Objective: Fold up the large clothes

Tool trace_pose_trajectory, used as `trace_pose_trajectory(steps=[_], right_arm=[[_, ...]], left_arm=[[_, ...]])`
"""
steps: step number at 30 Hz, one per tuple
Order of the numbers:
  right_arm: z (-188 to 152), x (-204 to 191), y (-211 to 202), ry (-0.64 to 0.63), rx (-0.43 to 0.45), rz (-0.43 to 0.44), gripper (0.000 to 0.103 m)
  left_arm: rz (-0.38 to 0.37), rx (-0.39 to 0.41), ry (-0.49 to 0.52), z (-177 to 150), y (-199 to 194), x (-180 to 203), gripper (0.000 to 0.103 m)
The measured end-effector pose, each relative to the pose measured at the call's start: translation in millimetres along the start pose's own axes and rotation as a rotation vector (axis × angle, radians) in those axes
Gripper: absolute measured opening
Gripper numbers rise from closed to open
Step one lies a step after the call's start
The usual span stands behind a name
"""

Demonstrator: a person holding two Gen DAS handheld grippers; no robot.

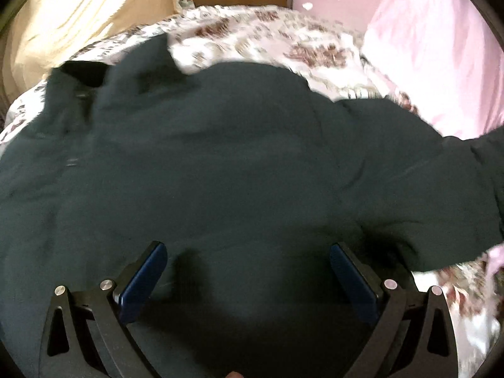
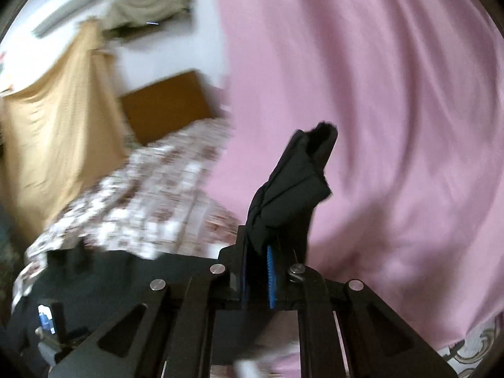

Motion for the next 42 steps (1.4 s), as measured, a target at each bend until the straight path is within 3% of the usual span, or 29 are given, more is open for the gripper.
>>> trace_pose_trajectory(steps=[5, 10, 16, 19, 24, 26, 28, 30, 33, 35, 37, 39, 42], right_arm=[[18, -127, -31, -0.124, 0.048, 0.248, 0.009], [-15, -246, -57, -0.235, 0.007, 0.448, 0.009], [-102, -380, -66, -0.358, -0.113, 0.591, 0.009], [-162, -423, -77, -0.427, -0.184, 0.628, 0.009], [-257, -468, -77, -0.543, -0.323, 0.650, 0.009], [-288, -472, -69, -0.574, -0.386, 0.655, 0.010], [-316, -482, -67, -0.593, -0.465, 0.666, 0.019], [-331, -477, -68, -0.581, -0.533, 0.699, 0.044], [-332, -464, -76, -0.572, -0.545, 0.738, 0.059], [-325, -448, -84, -0.582, -0.545, 0.765, 0.059], [-303, -421, -84, -0.606, -0.499, 0.729, 0.059], [-279, -385, -67, -0.616, -0.447, 0.627, 0.059], [-247, -322, -13, -0.568, -0.413, 0.406, 0.059]], left_arm=[[-0.018, 0.031, -0.013, -9, -70, -69, 0.103], [0.035, 0.035, -0.081, -29, -126, -162, 0.103], [0.066, 0.068, -0.239, -61, -178, -276, 0.103], [0.025, 0.096, -0.307, -77, -189, -316, 0.103], [-0.085, 0.130, -0.415, -94, -184, -347, 0.103], [-0.150, 0.129, -0.447, -96, -173, -351, 0.103], [-0.185, 0.119, -0.462, -96, -161, -350, 0.103], [-0.208, 0.100, -0.470, -96, -145, -343, 0.103], [-0.204, 0.079, -0.453, -91, -123, -326, 0.103], [-0.143, 0.070, -0.427, -88, -111, -315, 0.103], [-0.018, 0.049, -0.393, -86, -97, -303, 0.103], [0.099, 0.037, -0.346, -84, -84, -297, 0.103], [0.248, 0.025, -0.257, -86, -69, -291, 0.103]])
Point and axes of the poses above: each gripper's, at about its wrist camera, not at the fingertips, and y roughly the way its jaws point, x to its right, z to its top, the point moved 8 cm from there along y, roughly the way its jaws point, and after that the axes turned 2 degrees about x, right-handed, at the moved point
